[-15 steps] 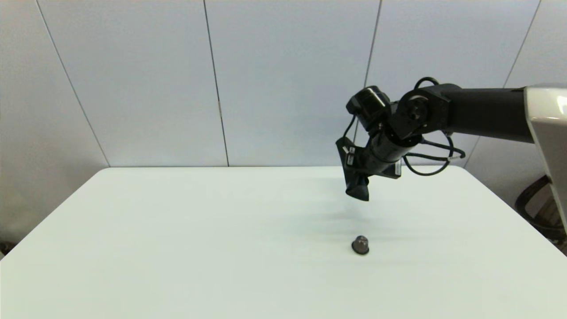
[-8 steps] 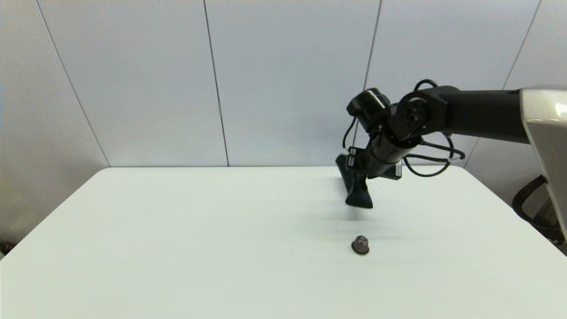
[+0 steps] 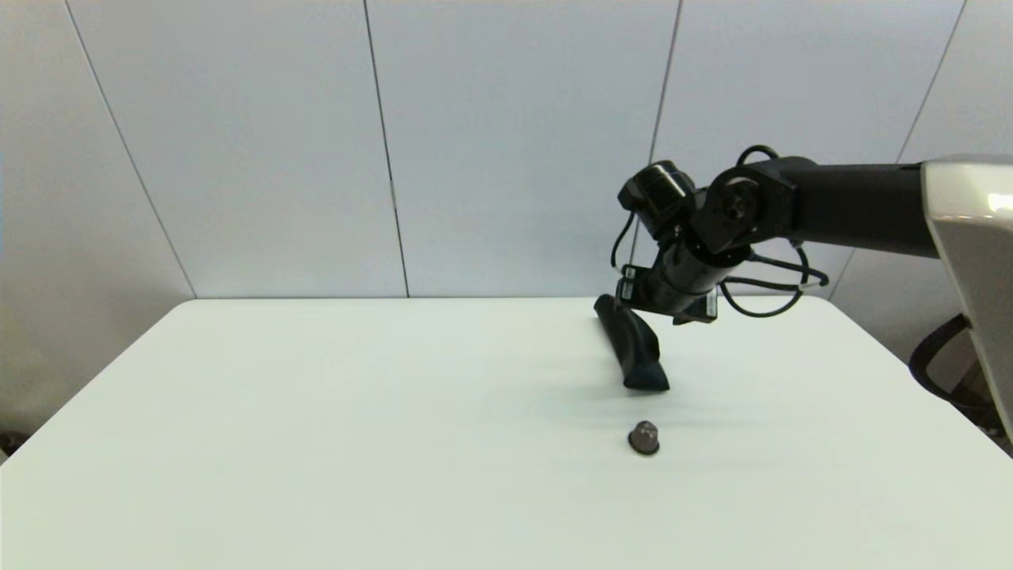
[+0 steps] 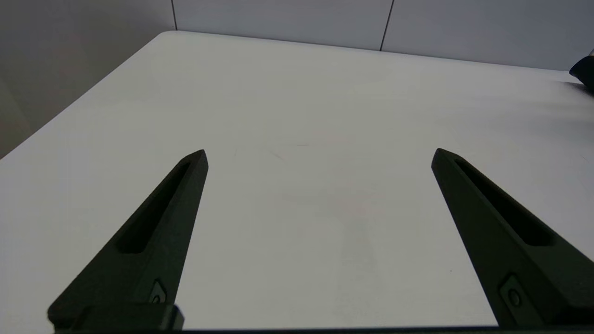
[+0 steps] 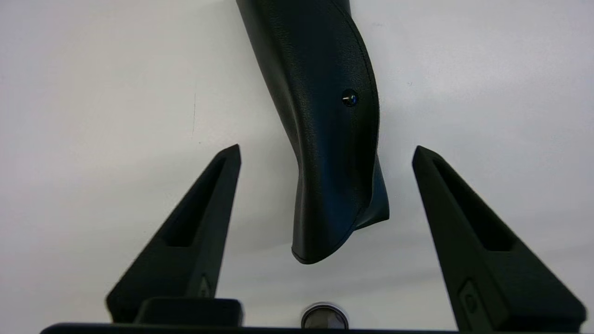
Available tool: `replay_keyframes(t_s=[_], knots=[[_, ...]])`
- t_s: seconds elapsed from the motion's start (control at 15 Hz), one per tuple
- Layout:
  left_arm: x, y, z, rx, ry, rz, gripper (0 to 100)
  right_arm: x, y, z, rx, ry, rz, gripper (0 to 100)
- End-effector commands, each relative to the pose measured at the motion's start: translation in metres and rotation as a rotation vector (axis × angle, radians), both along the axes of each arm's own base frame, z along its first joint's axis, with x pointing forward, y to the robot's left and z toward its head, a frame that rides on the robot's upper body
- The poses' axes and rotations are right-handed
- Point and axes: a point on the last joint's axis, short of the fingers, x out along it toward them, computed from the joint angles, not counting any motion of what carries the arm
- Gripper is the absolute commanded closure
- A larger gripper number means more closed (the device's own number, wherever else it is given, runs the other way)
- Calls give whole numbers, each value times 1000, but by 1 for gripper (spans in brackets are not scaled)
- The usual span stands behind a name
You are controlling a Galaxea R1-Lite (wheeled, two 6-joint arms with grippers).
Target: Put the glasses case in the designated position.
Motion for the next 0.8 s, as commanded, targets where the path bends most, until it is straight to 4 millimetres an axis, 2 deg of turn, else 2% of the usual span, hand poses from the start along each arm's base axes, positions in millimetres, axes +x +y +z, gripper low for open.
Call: replay_keyframes(t_s=[0.07, 0.27, 0.6, 0.8], knots=[[0, 0, 0, -1, 2, 2, 0, -1, 0, 3, -4, -7, 5, 0], [0, 0, 0, -1, 2, 2, 0, -4, -2, 12, -3, -31, 21, 0], [0, 0, 0, -1, 2, 1, 0, -16, -7, 41, -6, -111, 66, 0], [0, 0, 0, -1, 2, 1, 0, -26, -19, 60, -11, -148, 71, 0]])
